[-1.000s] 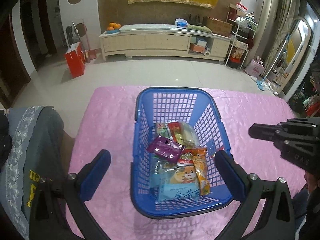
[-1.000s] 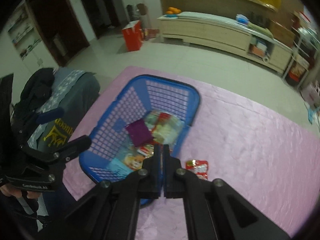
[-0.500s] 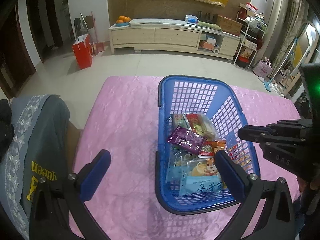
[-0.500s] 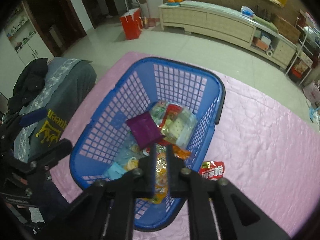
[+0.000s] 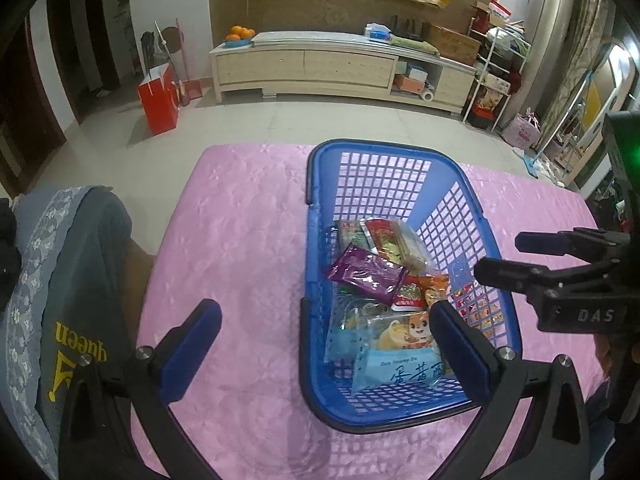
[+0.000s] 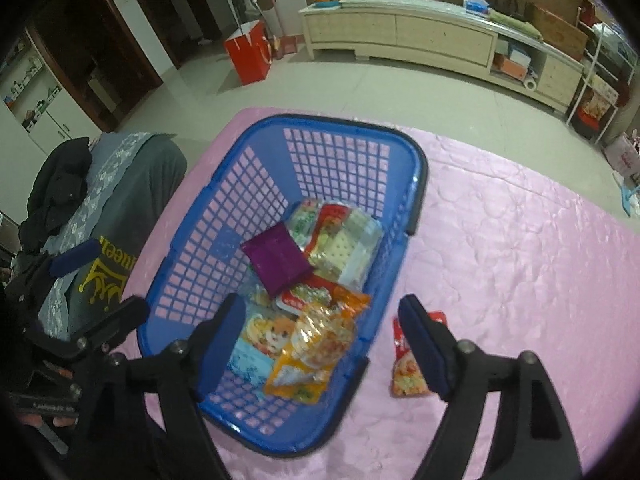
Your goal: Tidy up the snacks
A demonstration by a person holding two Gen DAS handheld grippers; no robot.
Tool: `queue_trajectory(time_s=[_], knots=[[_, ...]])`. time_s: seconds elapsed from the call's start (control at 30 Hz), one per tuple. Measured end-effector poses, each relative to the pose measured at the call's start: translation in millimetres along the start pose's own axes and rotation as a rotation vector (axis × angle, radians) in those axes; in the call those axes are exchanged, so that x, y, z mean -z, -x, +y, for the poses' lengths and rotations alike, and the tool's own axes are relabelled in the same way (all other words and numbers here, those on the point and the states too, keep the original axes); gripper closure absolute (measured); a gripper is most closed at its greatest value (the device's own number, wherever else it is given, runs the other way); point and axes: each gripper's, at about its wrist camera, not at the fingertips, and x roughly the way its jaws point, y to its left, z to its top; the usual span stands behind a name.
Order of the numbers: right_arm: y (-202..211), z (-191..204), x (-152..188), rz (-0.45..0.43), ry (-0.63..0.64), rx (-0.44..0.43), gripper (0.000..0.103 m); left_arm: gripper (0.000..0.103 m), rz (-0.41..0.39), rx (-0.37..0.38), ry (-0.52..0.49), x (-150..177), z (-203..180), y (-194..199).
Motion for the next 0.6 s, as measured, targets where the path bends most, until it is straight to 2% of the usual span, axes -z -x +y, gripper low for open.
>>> queue_trajectory(time_s=[0.17, 0.3, 0.4, 0.5, 0.6], knots=[[8, -21, 8, 0.011, -0.042, 0.011, 0.020, 0.000, 0.007, 0.024, -0.024, -4, -22, -4], [17, -49, 16, -0.034, -0.111, -0.030, 0.020, 0.000, 0.017, 0.025, -0.059, -5, -43, -10], [21, -59, 22, -0.069, -0.057, 0.019, 0.019, 0.000, 0.022, 0.030, -0.080, -7, -58, -16], [19, -65, 28, -0.070, 0.010, 0.111, 0.019, 0.000, 0.028, 0.035, -0.099, -8, -69, -21], [12, -77, 33, -0.027, -0.013, 0.111, 0.018, 0.000, 0.038, 0.041, -0.116, -7, -79, -29]])
